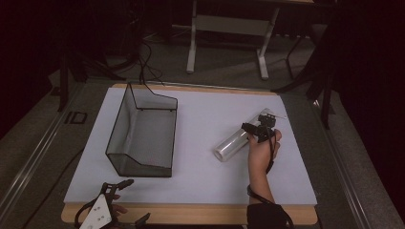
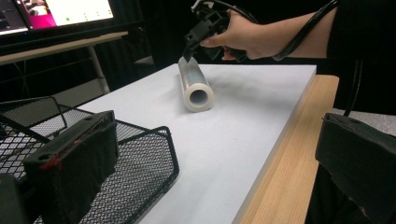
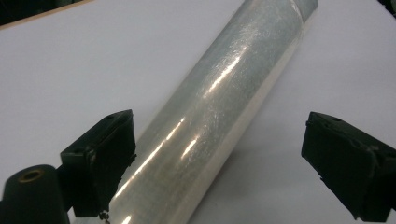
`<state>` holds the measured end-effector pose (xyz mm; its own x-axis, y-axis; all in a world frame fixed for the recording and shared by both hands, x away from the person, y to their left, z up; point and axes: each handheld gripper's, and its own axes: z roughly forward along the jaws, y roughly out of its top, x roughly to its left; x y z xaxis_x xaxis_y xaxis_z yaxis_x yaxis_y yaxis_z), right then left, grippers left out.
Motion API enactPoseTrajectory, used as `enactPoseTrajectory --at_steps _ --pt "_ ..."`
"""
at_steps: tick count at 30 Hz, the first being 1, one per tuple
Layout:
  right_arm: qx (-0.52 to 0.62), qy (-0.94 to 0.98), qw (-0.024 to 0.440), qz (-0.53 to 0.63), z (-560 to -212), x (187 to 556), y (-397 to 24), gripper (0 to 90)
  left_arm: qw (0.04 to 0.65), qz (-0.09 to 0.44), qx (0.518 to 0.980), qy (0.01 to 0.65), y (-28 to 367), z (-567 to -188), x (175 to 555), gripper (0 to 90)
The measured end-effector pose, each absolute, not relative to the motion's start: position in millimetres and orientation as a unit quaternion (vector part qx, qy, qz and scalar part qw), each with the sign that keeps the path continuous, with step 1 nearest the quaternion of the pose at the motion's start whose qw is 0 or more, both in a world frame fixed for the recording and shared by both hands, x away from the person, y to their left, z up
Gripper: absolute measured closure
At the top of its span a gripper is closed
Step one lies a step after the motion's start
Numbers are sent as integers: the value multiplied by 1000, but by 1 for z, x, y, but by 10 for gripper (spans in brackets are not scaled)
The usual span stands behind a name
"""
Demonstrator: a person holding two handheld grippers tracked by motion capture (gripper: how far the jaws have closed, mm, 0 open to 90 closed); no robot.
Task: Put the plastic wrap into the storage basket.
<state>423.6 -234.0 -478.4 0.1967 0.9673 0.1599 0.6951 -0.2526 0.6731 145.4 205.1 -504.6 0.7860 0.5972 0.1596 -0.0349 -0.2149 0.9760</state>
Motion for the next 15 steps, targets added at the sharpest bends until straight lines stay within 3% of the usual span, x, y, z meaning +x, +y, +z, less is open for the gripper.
enactPoseTrajectory --at_steps 15 --pt "784 508 215 285 -493 448 -230 96 596 266 735 184 206 -504 143 0"
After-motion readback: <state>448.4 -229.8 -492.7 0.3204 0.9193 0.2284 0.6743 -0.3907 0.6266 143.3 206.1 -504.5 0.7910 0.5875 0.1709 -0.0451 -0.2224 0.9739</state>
